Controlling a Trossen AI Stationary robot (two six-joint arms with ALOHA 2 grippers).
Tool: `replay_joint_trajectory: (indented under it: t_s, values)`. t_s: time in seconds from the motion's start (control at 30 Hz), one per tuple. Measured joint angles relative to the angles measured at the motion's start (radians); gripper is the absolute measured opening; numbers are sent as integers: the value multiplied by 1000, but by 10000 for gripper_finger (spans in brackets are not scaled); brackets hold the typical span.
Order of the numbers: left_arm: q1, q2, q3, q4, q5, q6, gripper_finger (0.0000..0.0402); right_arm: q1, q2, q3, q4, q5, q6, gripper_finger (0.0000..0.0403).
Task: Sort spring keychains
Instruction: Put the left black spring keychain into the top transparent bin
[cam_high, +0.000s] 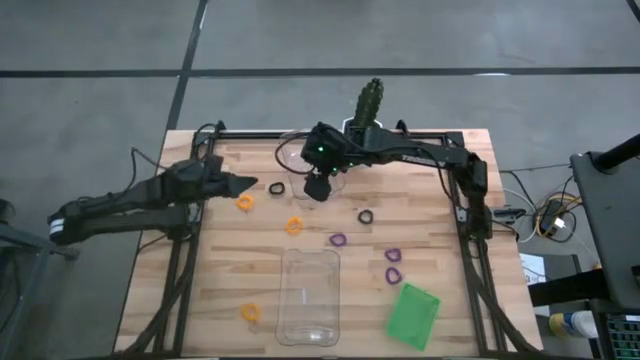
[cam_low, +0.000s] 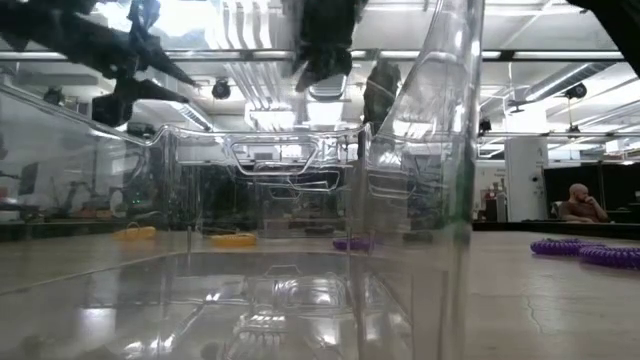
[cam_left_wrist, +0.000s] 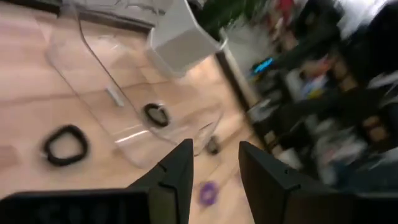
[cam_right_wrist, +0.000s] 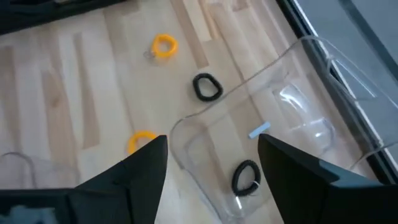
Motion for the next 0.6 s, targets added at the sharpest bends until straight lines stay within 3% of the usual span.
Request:
replay_joint_trajectory:
  t_s: [0.3, 0.53, 0.6]
  values:
    - [4, 342, 180, -128, 136, 505, 121, 49, -36, -3, -50, 1, 5, 234]
    - [8, 576, 302, -357, 97, 742, 121, 73, -53, -3, -78, 1, 14, 233]
    - [7, 615, 320, -335, 96, 807, 121, 78, -54, -3, -86, 1, 20, 232]
